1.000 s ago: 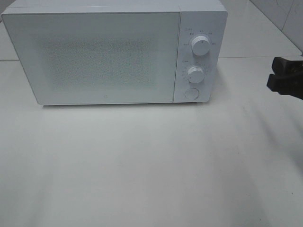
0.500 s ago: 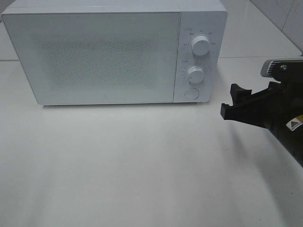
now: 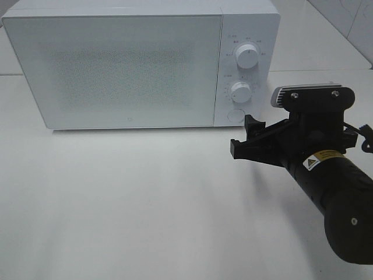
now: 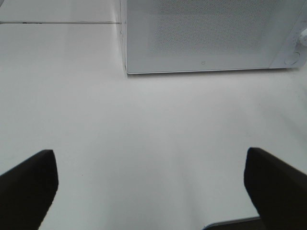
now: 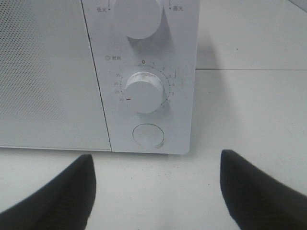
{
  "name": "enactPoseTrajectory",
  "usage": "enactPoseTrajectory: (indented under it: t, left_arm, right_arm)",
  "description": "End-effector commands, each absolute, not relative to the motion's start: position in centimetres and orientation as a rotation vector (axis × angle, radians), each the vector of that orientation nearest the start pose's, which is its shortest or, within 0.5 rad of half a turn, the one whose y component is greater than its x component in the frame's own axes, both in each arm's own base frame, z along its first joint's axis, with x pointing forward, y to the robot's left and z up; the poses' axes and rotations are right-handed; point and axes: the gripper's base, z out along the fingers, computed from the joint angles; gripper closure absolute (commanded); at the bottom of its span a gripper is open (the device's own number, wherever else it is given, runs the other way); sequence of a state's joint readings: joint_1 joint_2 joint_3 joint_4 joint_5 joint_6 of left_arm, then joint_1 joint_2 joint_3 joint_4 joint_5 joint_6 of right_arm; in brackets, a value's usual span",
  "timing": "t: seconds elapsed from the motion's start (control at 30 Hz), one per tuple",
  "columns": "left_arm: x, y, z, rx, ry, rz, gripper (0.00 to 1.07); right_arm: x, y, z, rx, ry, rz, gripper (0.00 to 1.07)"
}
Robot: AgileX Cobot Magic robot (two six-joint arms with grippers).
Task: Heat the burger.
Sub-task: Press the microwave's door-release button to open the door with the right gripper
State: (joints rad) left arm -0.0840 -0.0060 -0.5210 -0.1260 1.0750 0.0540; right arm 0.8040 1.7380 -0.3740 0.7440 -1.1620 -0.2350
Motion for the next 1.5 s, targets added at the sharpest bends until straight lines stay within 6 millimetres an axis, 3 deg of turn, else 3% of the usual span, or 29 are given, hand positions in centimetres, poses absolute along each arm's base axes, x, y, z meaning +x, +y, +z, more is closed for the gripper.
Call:
enactPoseTrajectory:
  t: [0.03, 0.37, 0.43, 0.47, 0.53, 0.57, 0.6, 0.9, 1.07, 1.3, 1.5]
  left_arm:
    - [-1.2, -1.0, 28.1, 0.141, 2.008, -0.18, 0.09]
    - [-1.2, -1.0, 28.1, 0.141, 2.008, -0.18, 0.09]
    - [-1.2, -1.0, 28.1, 0.141, 2.008, -0.18, 0.09]
    - [-1.2, -1.0, 28.1, 0.141, 2.008, -0.18, 0.09]
    - [-1.2, -1.0, 28.1, 0.141, 2.008, -0.18, 0.09]
    - [-1.2, -1.0, 28.1, 0.141, 2.008, -0.18, 0.09]
    - [-1.2, -1.0, 28.1, 0.141, 2.008, -0.18, 0.09]
    - [-1.2, -1.0, 28.1, 0.141, 2.008, -0.18, 0.09]
    - [-1.2, -1.0, 28.1, 0.141, 2.008, -0.18, 0.09]
    - [-1.2, -1.0, 28.1, 0.141, 2.008, -0.18, 0.09]
    - [-1.2, -1.0, 28.1, 0.141, 2.008, -0.18, 0.09]
  right_arm:
    - [21.5, 14.3, 14.7, -0.115, 1.742, 0.082, 0.38]
    - [21.4, 14.3, 14.3, 0.178, 1.786, 0.326, 0.5]
    - [21.4, 14.3, 14.3, 0.455, 1.768, 0.544, 0.65]
    - [21.4, 14.3, 14.3, 0.455, 1.768, 0.544, 0.65]
    - [21.4, 14.3, 14.3, 0.649, 1.729, 0.694, 0.8]
    - [21.4, 14.3, 14.3, 0.649, 1.729, 0.694, 0.8]
    - [21.4, 14.3, 14.3, 0.749, 1.703, 0.772, 0.87]
    - [21.4, 14.4, 14.2, 1.082, 1.592, 1.026, 1.07]
    - [21.5, 14.3, 13.7, 1.215, 1.599, 1.018, 1.07]
    - [22.0, 14.4, 13.9, 1.234, 1.562, 1.002, 1.07]
    - [23.0, 15.5, 12.4, 1.278, 1.567, 0.992, 1.07]
